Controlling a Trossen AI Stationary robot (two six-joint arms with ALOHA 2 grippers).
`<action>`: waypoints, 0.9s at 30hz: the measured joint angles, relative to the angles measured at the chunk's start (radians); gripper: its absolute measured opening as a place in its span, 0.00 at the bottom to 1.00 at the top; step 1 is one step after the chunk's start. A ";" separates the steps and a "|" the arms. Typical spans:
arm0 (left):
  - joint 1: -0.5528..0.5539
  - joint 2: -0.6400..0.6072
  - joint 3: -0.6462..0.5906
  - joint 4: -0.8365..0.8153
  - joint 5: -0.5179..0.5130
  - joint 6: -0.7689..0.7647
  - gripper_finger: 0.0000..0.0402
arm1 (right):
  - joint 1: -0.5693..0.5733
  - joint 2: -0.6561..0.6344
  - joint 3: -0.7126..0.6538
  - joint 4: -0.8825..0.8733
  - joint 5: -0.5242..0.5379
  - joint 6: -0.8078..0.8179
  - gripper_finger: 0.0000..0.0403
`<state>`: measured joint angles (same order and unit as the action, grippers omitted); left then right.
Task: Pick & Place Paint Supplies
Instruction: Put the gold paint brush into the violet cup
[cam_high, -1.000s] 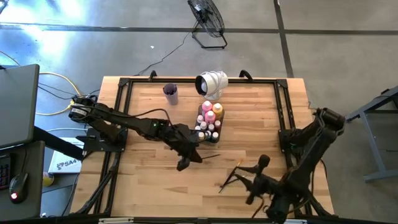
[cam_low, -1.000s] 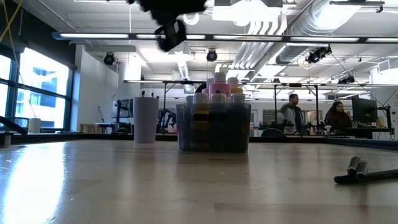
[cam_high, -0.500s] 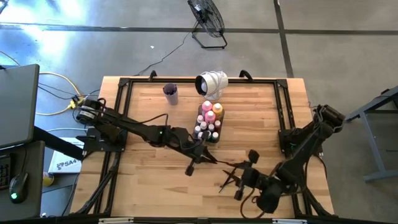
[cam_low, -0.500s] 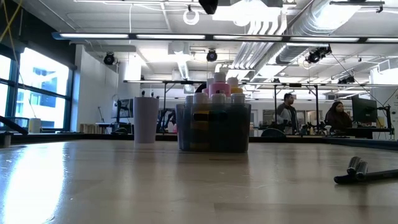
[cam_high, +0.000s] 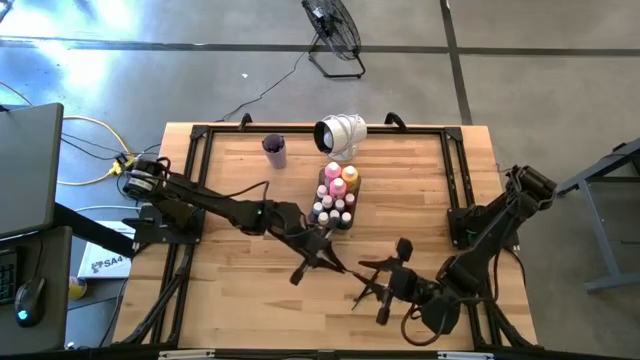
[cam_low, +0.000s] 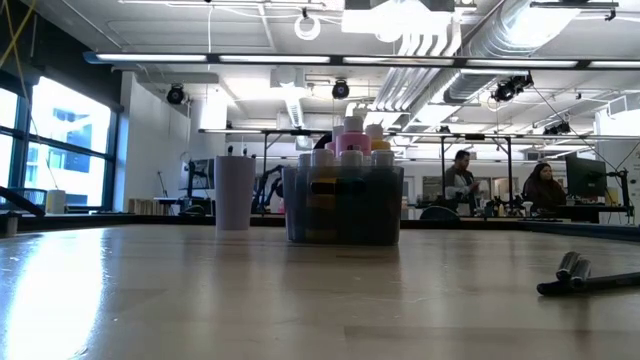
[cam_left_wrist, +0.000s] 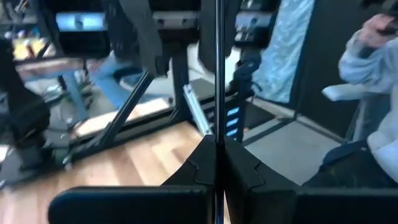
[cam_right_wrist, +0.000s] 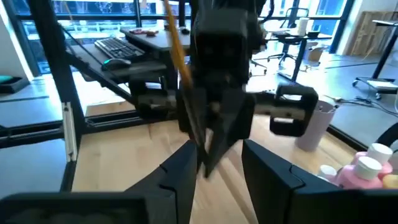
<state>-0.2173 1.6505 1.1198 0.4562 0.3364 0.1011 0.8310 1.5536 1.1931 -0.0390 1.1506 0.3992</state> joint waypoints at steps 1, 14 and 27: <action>0.000 0.000 0.000 0.012 0.012 0.000 0.01 | 0.001 0.000 0.000 -0.001 -0.008 0.001 0.30; 0.001 0.010 0.000 0.042 0.020 0.000 0.01 | -0.003 0.000 0.000 0.088 -0.033 -0.107 0.30; -0.001 0.034 -0.001 0.116 0.025 -0.007 0.01 | -0.096 0.002 0.000 0.104 -0.208 -0.116 0.27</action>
<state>-0.2180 1.6849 1.1187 0.5725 0.3618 0.0941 0.7346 1.5555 1.1931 0.0653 0.9428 0.2829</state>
